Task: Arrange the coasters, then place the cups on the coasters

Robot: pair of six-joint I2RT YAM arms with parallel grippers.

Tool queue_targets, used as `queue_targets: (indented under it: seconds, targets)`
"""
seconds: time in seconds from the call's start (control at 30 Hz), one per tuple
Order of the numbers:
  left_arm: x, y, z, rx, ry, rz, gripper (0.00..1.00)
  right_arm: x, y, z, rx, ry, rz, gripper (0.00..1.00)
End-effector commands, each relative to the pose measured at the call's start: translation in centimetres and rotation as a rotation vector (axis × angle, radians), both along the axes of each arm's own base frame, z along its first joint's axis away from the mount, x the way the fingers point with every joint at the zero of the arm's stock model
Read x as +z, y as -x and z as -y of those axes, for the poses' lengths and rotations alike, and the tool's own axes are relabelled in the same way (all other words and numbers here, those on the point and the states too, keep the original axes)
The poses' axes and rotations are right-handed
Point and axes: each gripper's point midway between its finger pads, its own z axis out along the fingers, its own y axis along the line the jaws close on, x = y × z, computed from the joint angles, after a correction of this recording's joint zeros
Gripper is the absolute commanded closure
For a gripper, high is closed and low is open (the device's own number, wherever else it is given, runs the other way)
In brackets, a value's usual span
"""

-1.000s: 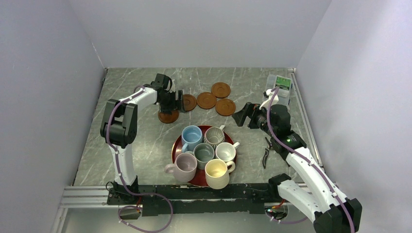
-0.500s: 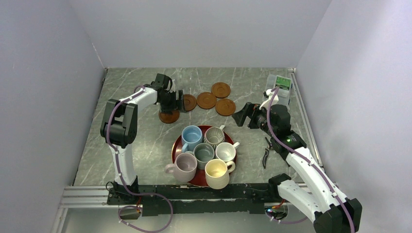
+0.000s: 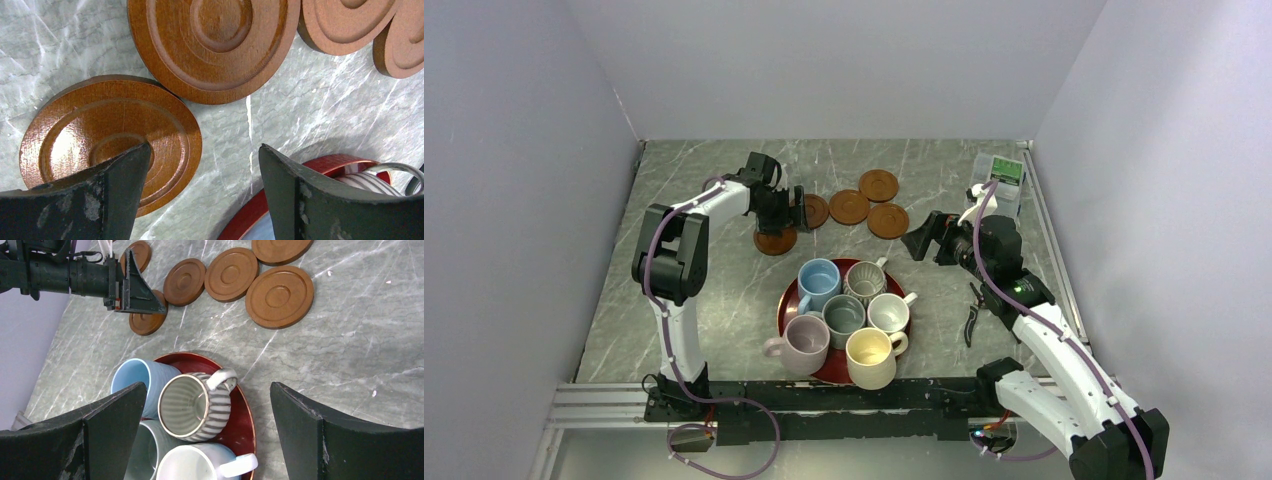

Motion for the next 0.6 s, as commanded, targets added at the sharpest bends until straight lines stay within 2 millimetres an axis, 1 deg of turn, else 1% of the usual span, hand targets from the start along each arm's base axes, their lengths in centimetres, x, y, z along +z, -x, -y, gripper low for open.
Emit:
queue_targets:
  seconds: [0.0, 0.07, 0.2, 0.27, 0.3, 0.37, 0.4, 0.47, 0.57]
  targets:
    - [1.7, -0.1, 0.2, -0.008, -0.004, 0.033, 0.13, 1.5, -0.3, 0.0, -0.005, -0.020, 0.050, 0.00]
    - [3.4, -1.0, -0.2, -0.002, -0.030, 0.083, 0.12, 1.7, -0.2, 0.0, -0.003, -0.019, 0.057, 0.00]
    - [8.1, -3.2, -1.2, 0.021, -0.068, 0.224, 0.10, 1.7, -0.2, 0.0, 0.000, -0.011, 0.057, 0.00]
    - [9.9, -4.1, -1.9, 0.039, -0.065, 0.263, 0.09, 1.6, -0.2, 0.0, 0.003, -0.012, 0.053, 0.00]
    - [10.4, -4.6, -2.4, 0.052, -0.062, 0.273, 0.08, 1.6, -0.1, 0.0, 0.002, -0.014, 0.055, 0.00]
    - [10.7, -5.6, -3.9, 0.091, -0.057, 0.274, 0.08, 1.5, -0.1, 0.0, 0.001, -0.019, 0.054, 0.00]
    - [10.4, -6.1, -4.8, 0.116, -0.057, 0.263, 0.08, 1.4, 0.0, -0.1, 0.003, -0.022, 0.054, 0.00]
    - [9.3, -7.2, -6.5, 0.159, -0.056, 0.230, 0.09, 1.4, 0.0, -0.1, 0.006, -0.025, 0.053, 0.00]
    - [8.3, -8.8, -8.2, 0.207, -0.062, 0.217, 0.10, 1.4, 0.0, -0.1, 0.006, -0.022, 0.049, 0.00]
